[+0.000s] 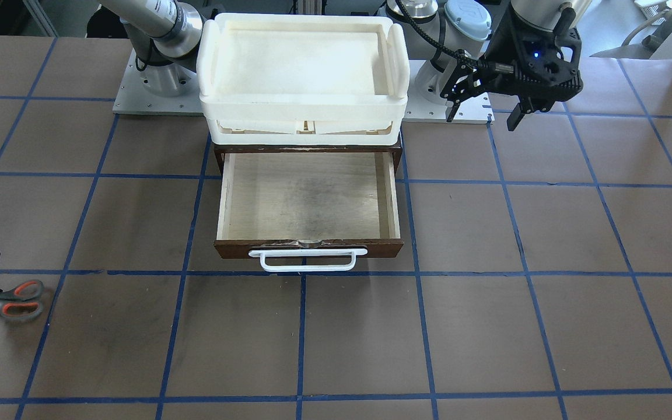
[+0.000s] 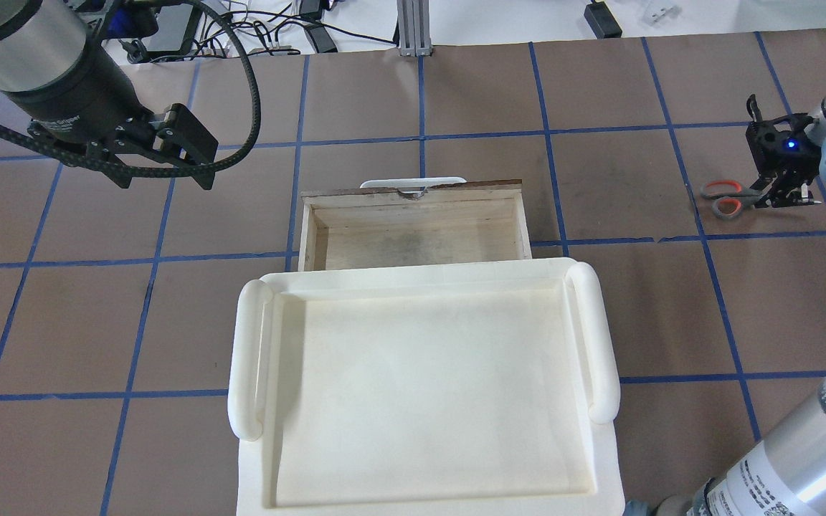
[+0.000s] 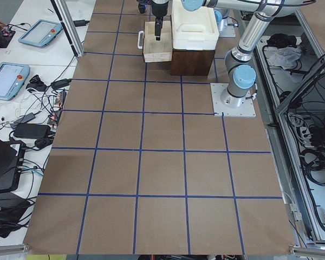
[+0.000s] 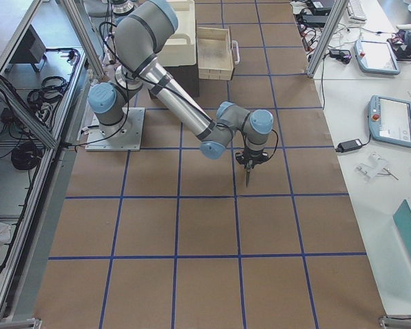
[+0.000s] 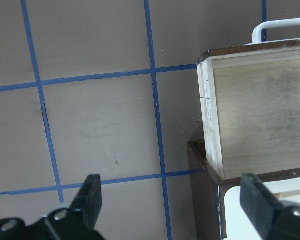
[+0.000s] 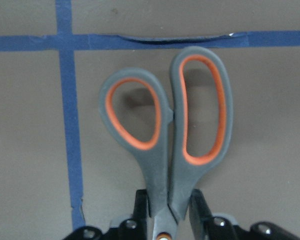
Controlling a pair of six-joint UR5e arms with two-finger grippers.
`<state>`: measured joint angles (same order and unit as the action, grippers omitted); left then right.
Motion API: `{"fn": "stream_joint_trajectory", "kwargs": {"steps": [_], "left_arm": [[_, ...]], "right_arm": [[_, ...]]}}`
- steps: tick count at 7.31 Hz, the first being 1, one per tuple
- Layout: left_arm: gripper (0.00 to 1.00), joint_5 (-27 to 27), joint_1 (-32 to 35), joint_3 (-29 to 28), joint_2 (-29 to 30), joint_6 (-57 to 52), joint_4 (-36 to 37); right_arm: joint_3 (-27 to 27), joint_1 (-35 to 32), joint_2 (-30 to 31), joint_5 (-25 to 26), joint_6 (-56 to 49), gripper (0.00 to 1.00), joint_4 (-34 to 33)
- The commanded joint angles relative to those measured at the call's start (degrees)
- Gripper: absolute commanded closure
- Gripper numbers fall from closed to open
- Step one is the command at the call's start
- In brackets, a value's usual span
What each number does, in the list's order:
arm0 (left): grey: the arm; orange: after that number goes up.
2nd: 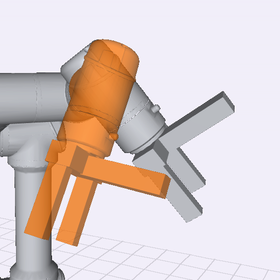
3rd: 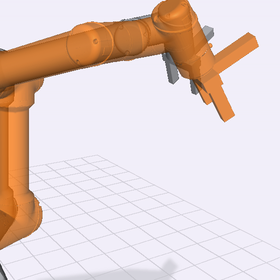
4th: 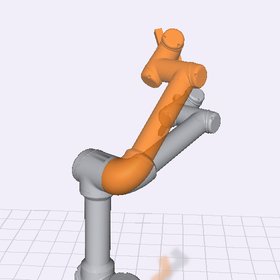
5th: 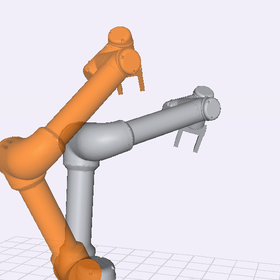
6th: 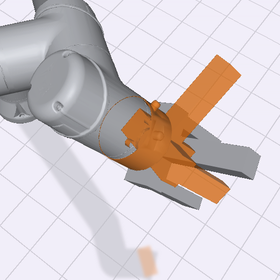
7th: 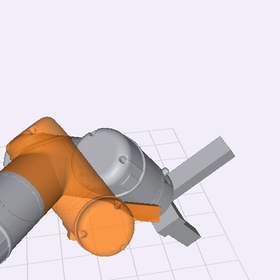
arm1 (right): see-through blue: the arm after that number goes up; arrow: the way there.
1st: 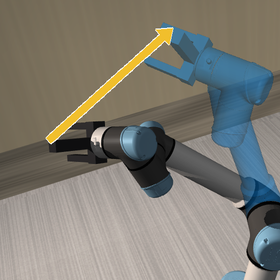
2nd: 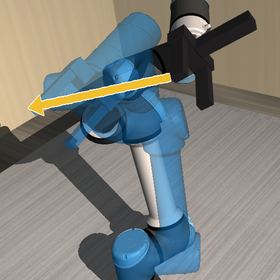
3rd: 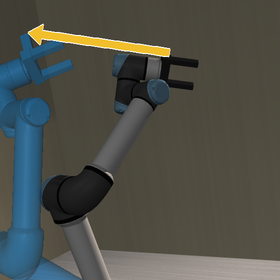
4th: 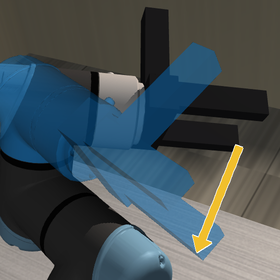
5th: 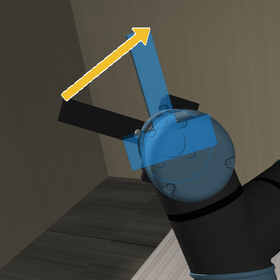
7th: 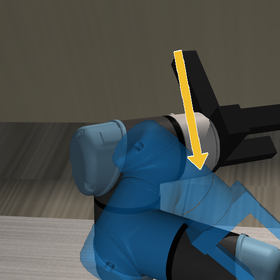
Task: Put scissors in drawer and close it
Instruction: 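Lift the scissors with the right gripper and carry them over the drawer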
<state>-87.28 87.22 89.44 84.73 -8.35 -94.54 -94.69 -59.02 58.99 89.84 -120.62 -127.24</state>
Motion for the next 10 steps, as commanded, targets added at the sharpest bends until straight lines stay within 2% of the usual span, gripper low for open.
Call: {"fn": "stream_joint_trajectory", "kwargs": {"steps": [1,3,5,6,7,9,10], "left_arm": [[0.0,0.44,0.92,-0.41,-0.09,0.18,2.15],[0.0,0.0,1.72,-2.42,0.95,0.09,2.17],[0.0,0.0,1.64,-2.87,0.17,0.09,2.25],[0.0,0.26,1.81,-3.13,-0.53,0.09,2.52],[0.0,1.4,1.98,-4.18,-0.79,0.09,2.26],[0.0,0.71,1.9,-4.01,0.79,-0.09,1.56],[0.0,0.62,1.9,-3.92,-0.35,0.0,-1.49]], "right_arm": [[0.12,-1.44,5.48,-0.89,0.82,1.0,7.22],[0.65,-6.17,11.38,-0.9,4.5,1.0,12.69],[1.35,-10.65,19.01,-2.12,16.59,1.0,23.3],[1.44,-14.59,22.1,-2.22,21.25,1.0,25.96],[1.62,-18.46,24.13,-4.3,24.35,0.99,26.25],[3.01,-27.77,24.68,-3.45,33.92,0.98,26.34],[4.68,-31.38,24.42,-4.14,40.83,0.98,27.21]]}}
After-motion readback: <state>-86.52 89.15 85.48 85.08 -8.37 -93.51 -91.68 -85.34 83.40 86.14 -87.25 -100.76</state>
